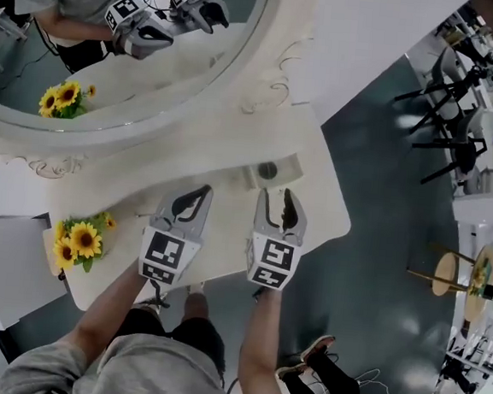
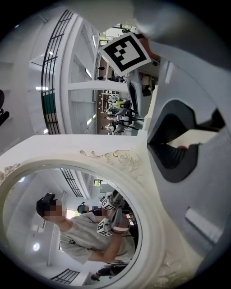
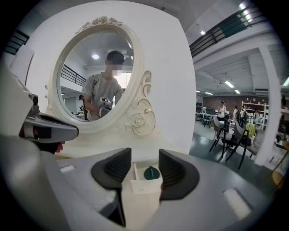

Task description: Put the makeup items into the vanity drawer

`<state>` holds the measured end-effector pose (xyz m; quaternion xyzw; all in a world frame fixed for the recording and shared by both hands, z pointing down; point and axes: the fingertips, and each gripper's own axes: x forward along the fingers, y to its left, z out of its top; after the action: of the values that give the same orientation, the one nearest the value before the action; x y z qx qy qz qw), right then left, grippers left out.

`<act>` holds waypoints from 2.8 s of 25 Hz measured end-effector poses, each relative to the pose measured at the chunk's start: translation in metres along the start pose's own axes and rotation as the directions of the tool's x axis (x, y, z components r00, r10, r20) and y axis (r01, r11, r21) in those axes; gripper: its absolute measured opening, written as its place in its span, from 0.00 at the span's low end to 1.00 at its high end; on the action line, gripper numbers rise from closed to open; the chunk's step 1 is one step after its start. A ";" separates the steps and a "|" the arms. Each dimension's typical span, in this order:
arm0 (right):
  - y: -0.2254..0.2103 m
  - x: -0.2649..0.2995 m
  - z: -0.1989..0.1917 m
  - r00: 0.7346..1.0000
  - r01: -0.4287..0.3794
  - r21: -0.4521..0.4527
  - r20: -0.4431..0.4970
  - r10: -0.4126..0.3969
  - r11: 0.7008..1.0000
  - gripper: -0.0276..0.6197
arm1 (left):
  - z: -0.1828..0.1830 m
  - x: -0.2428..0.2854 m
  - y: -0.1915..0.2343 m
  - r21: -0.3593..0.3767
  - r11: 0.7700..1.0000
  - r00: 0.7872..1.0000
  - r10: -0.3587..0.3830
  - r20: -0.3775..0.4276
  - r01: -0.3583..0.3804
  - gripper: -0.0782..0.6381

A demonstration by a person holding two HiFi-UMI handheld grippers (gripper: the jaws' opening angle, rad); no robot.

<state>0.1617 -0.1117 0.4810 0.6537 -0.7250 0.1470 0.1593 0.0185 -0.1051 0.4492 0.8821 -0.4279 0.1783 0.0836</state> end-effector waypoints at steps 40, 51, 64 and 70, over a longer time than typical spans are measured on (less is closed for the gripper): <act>0.127 -0.233 -0.004 0.964 0.214 0.059 0.149 -0.221 0.975 0.05 | 0.001 -0.178 -0.045 0.127 0.970 0.971 -0.222 0.094 0.209 0.12; 0.138 -0.216 0.000 0.976 0.160 0.037 0.145 -0.163 0.986 0.05 | -0.001 -0.179 -0.028 0.103 0.981 0.980 -0.176 0.092 0.166 0.12; 0.164 -0.137 0.000 0.995 -0.023 -0.045 0.101 0.028 0.999 0.05 | -0.033 -0.168 0.031 0.001 1.000 0.999 0.013 0.033 -0.013 0.12; 0.174 -0.097 -0.006 0.992 -0.113 -0.075 0.047 0.117 0.991 0.05 | -0.051 -0.153 0.049 -0.047 0.996 0.997 0.075 -0.013 -0.075 0.12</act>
<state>-0.0020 -0.0039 0.4444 0.6083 -0.7701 0.1129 0.1555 -0.1193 -0.0094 0.4375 0.8621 -0.4644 0.1761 0.1003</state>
